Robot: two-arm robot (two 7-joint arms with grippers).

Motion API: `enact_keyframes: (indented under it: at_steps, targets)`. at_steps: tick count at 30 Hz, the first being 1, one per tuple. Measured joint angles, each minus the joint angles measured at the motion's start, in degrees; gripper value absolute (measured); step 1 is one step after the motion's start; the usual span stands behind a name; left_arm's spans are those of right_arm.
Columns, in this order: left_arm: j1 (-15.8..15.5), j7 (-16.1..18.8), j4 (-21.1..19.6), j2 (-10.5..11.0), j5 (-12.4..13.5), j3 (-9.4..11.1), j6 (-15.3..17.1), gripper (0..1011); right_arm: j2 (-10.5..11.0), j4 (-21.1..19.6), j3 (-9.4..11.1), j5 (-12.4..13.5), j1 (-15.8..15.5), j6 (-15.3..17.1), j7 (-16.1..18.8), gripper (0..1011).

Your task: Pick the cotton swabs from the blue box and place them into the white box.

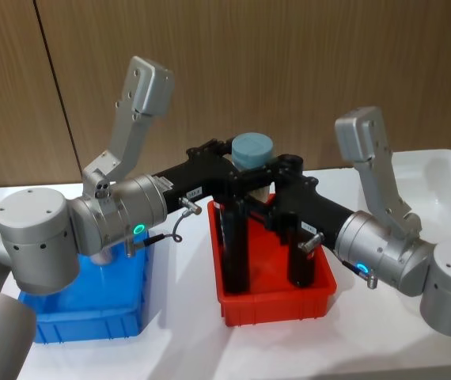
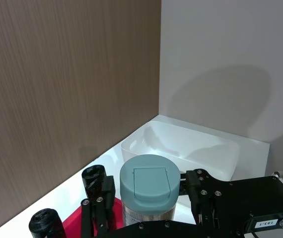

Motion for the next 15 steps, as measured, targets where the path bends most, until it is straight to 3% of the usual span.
enact_keyframes:
  at_steps: [6, 15]
  targets:
    - [0.0, 0.0, 0.0, 0.0, 0.0, 0.0, 0.0, 1003, 0.0, -0.1, 0.0, 0.2, 0.0, -0.2, -0.2, 639]
    - [0.0, 0.0, 0.0, 0.0, 0.0, -0.1, 0.0, 1003, 0.3, -0.2, -0.1, 0.3, -0.1, -0.3, -0.8, 640]
